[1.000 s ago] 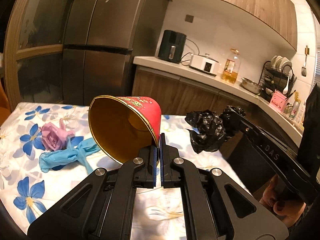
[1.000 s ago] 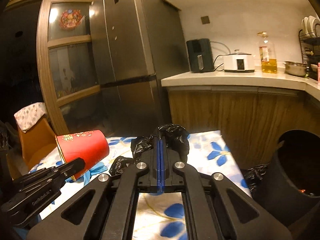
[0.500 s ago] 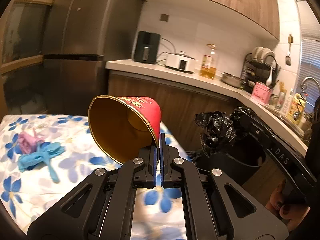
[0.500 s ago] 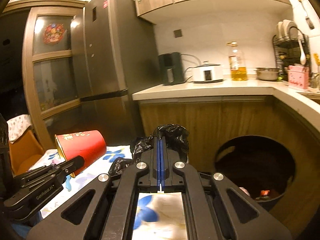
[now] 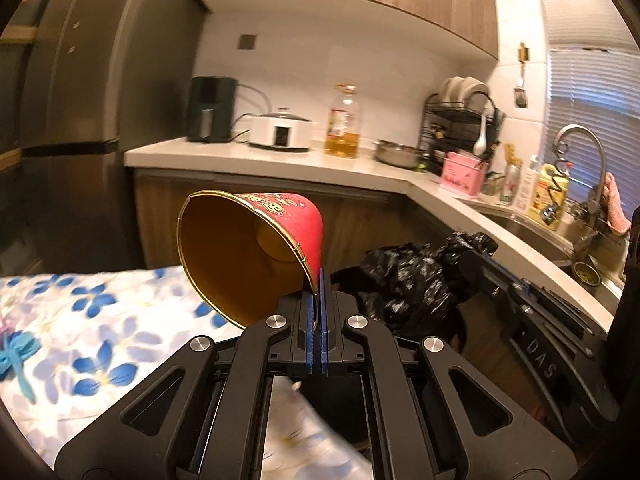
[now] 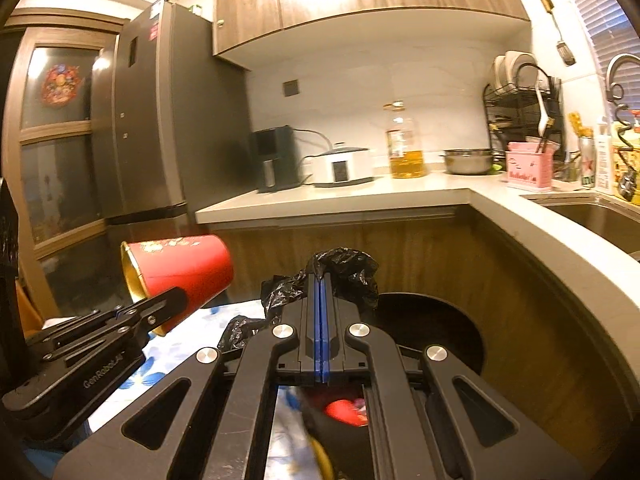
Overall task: Collect trash
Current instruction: 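Carry the red cup and black bag over the black bin with both grippers, then open both grippers to drop the red cup and black bag into the bin, then move both grippers back over the pink and blue gloves on the table, then grasp the blue glove with the right gripper while the left gripper grasps the pink glove, then carry the blue glove and pink glove over the black bin with both grippers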
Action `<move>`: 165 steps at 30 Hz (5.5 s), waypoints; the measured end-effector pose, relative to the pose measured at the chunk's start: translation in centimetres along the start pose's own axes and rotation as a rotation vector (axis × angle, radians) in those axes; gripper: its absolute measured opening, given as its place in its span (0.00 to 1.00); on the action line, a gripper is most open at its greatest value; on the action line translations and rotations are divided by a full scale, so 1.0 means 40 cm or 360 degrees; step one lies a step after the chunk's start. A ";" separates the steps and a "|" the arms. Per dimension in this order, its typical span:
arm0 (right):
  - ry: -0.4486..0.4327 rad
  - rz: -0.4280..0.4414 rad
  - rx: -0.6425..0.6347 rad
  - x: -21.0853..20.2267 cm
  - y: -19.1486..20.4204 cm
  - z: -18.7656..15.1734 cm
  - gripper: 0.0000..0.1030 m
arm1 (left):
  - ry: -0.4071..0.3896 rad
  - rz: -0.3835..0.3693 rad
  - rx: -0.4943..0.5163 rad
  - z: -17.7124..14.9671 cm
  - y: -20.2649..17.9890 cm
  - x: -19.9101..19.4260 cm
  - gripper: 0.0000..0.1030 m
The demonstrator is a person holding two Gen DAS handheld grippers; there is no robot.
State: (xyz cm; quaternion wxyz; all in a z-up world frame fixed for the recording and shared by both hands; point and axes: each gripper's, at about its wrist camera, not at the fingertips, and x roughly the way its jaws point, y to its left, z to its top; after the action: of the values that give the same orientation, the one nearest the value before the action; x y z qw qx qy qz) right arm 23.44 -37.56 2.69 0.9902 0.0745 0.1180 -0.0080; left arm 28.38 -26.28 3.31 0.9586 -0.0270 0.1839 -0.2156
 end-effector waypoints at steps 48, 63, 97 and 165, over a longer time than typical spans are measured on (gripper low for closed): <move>0.0121 -0.0166 0.0129 0.084 -0.162 -0.029 0.67 | 0.0097 0.0014 -0.0035 -0.061 -0.010 0.150 0.71; 0.0065 -0.0183 0.0066 0.008 -0.054 -0.036 0.84 | -0.0007 0.0361 -0.0068 -0.065 0.095 -0.037 0.94; 0.0294 0.0405 -0.0092 0.106 0.629 -0.255 0.86 | -0.0088 0.1112 -0.0448 -0.279 0.713 -0.505 0.94; 0.0428 0.0689 -0.0059 0.111 0.635 -0.214 0.01 | -0.0036 0.0941 -0.0529 -0.216 0.832 -0.410 0.00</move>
State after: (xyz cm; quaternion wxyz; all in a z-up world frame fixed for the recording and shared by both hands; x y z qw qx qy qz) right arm 26.62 -11.17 -2.86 0.9454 0.0804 0.2302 0.2162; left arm 24.90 11.04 -3.49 0.9641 -0.1307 0.2058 0.1049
